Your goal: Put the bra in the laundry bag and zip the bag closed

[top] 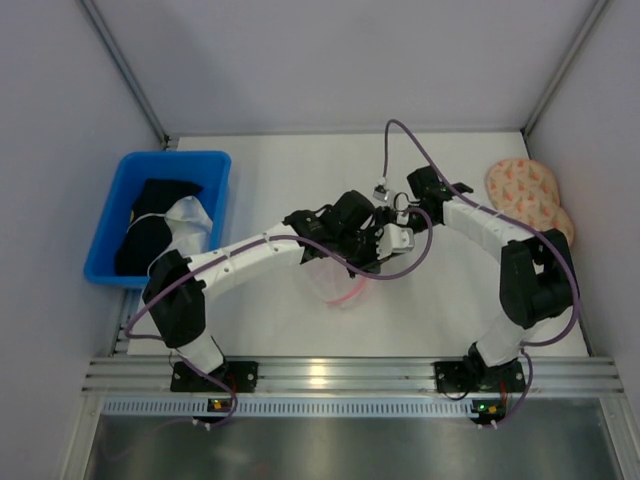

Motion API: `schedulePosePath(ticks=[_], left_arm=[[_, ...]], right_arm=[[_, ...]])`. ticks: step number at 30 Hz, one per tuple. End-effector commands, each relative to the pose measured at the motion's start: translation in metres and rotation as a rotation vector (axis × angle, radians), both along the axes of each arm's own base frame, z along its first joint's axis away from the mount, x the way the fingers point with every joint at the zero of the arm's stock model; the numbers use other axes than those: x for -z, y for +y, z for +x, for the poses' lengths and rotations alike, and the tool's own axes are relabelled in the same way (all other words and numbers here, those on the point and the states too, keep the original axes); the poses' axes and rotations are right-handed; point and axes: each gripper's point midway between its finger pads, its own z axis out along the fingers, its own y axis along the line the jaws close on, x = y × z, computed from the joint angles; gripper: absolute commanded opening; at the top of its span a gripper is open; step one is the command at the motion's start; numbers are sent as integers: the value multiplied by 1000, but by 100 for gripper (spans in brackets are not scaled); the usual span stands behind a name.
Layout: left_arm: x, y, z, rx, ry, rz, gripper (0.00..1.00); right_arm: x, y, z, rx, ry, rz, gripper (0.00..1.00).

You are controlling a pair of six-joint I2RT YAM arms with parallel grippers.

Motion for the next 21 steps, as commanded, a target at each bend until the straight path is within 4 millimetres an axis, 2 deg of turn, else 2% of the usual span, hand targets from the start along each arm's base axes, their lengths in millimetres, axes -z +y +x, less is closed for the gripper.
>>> schedulePosePath(ticks=[1,2,3,5,8,9,10,11,14,17,21], left_arm=[[-21,-9,2,24,-33,-71,0],[-23,-7,0,26,-30,-76,0],[-16,-3,-7,43,-10,-68,0],[-11,6,-18,67,-4,-64,0],[-10,16,-31,83,5,-63,0],[-1,22,-36,83,20,-47,0],[-2,26,-40,87,21,-51,0],[7,32,-45,84,38,-33,0],[16,45,-57,92,70,-15,0],[22,55,-66,91,87,-1,0],[23,59,-70,77,100,6,0]], right_arm=[[-16,16,5,-39,-69,73,32],[-16,16,7,-40,-76,70,27],[-15,15,8,-39,-78,62,20],[-18,16,12,-36,-82,65,0],[-17,15,19,-26,-93,59,0],[-16,14,23,-20,-101,49,0],[-17,14,27,-14,-114,47,0],[-17,12,32,-4,-123,44,0],[-17,8,44,15,-137,38,0],[-20,8,55,14,-158,38,0],[-26,12,65,6,-168,59,0]])
